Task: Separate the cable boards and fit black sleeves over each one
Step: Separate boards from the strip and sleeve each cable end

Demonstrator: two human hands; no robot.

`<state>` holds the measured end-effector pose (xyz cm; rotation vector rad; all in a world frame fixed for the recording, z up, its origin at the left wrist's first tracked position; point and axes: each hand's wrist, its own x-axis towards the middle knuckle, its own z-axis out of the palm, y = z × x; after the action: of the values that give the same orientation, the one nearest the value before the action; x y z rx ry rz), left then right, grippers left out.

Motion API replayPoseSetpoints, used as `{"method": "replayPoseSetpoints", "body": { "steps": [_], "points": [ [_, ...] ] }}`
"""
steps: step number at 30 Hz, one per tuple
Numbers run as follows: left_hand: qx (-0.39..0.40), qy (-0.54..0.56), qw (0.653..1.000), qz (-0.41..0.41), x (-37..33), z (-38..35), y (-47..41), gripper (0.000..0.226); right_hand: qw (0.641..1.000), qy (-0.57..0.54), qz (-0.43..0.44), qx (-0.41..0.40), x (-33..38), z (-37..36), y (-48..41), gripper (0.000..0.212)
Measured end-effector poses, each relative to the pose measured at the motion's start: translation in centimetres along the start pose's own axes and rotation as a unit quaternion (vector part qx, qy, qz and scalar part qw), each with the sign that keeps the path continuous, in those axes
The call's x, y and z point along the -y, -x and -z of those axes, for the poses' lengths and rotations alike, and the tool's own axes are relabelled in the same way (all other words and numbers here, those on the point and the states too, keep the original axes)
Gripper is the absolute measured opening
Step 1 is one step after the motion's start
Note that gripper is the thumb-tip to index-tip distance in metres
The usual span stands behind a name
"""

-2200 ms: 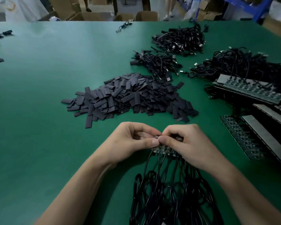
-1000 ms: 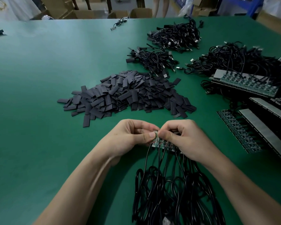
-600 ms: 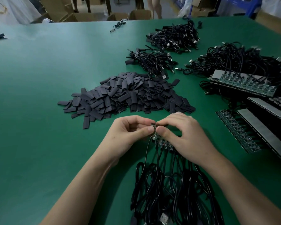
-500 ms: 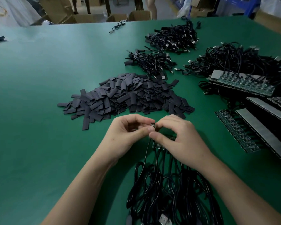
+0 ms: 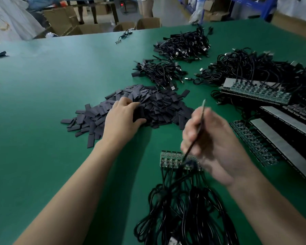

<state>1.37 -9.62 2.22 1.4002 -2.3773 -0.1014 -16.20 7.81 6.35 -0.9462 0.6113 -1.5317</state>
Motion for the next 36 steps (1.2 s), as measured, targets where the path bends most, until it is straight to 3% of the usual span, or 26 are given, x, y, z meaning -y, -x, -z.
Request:
{"method": "replayPoseSetpoints", "body": {
  "steps": [4, 6, 8, 11, 15, 20, 23, 28, 33, 36],
  "points": [
    [-0.014, -0.02, 1.0, -0.01, 0.1, 0.5, -0.5, 0.053, 0.994, -0.082, 0.028, -0.073, 1.7, 2.2, -0.5, 0.028],
    [-0.038, 0.059, 0.997, 0.002, -0.4, 1.1, 0.1, 0.052, 0.994, -0.059, 0.01, -0.086, 2.1, 3.1, -0.5, 0.031],
    [-0.041, 0.205, 0.978, 0.001, -1.4, 1.9, 1.4, 0.05, 0.995, 0.024, -0.043, -0.088, 2.0, 3.4, -0.4, 0.031],
    [0.049, 0.352, 0.933, -0.06, -3.2, 2.7, 4.1, 0.053, 0.966, 0.198, -0.13, -0.101, 0.7, 3.1, -0.5, 0.032],
    [0.111, 0.465, 0.874, -0.084, -4.1, 2.5, 7.2, 0.055, 0.911, 0.38, -0.135, -0.089, -1.1, 2.4, -0.5, 0.032],
    [0.103, 0.476, 0.871, -0.068, -4.0, 1.5, 8.9, 0.052, 0.872, 0.469, -0.118, -0.077, -2.8, 2.3, -0.3, 0.015],
    [0.059, 0.448, 0.889, -0.079, -4.1, 1.1, 9.3, 0.047, 0.871, 0.468, -0.118, -0.09, -3.3, 2.6, -0.3, 0.015],
    [0.021, 0.479, 0.877, -0.031, -4.8, 0.7, 9.3, 0.029, 0.874, 0.461, -0.125, -0.088, -3.8, 2.9, -0.4, 0.013],
    [0.01, 0.468, 0.884, -0.016, -4.4, 0.3, 9.3, 0.012, 0.879, 0.452, -0.131, -0.083, -3.9, 3.0, -0.4, 0.038],
    [0.032, 0.509, 0.86, 0.007, -4.0, 0.4, 9.2, 0.01, 0.889, 0.429, -0.115, -0.109, -3.8, 3.4, -0.4, 0.042]
  ]
}}
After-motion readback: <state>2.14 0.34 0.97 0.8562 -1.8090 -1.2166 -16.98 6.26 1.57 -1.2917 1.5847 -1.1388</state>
